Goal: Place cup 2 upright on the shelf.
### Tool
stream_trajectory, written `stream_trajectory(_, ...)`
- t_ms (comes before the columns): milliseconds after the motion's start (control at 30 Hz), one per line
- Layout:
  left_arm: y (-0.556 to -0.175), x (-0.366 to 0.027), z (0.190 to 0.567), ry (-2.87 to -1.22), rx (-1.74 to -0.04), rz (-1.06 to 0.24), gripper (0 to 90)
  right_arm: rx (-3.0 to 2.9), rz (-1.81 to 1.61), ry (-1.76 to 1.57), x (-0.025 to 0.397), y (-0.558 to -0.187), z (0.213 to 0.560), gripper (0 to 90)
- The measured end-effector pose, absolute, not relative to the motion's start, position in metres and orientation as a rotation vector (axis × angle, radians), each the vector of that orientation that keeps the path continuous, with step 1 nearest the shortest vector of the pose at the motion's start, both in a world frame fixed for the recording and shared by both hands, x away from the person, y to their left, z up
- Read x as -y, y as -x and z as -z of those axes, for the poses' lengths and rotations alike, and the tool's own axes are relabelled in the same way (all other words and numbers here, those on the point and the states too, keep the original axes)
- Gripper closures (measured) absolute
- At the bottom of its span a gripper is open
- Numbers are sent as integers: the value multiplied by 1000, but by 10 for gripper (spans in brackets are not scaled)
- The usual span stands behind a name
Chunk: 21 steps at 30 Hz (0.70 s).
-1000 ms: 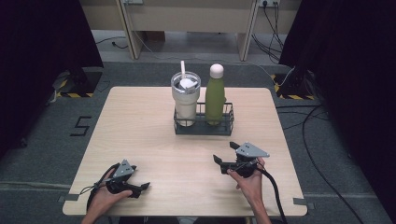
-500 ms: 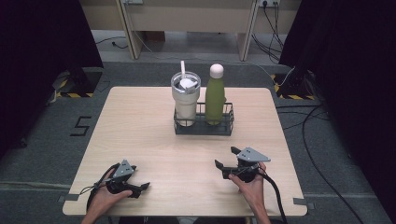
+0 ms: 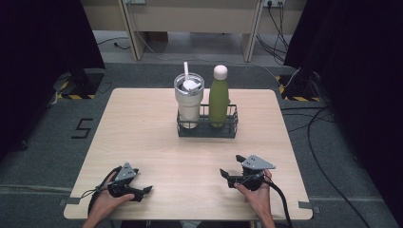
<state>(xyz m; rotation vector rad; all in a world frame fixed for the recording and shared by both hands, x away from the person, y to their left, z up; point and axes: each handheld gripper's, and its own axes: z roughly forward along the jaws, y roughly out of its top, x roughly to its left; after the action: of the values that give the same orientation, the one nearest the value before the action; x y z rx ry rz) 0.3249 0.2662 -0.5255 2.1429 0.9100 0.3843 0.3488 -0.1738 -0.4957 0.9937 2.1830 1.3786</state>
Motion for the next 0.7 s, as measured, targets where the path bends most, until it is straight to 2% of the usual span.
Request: stream_trajectory(700, -325, -266, 526, -2143, -910, -385, 103, -2253, -1270, -1038, 185, -334, 506, 153)
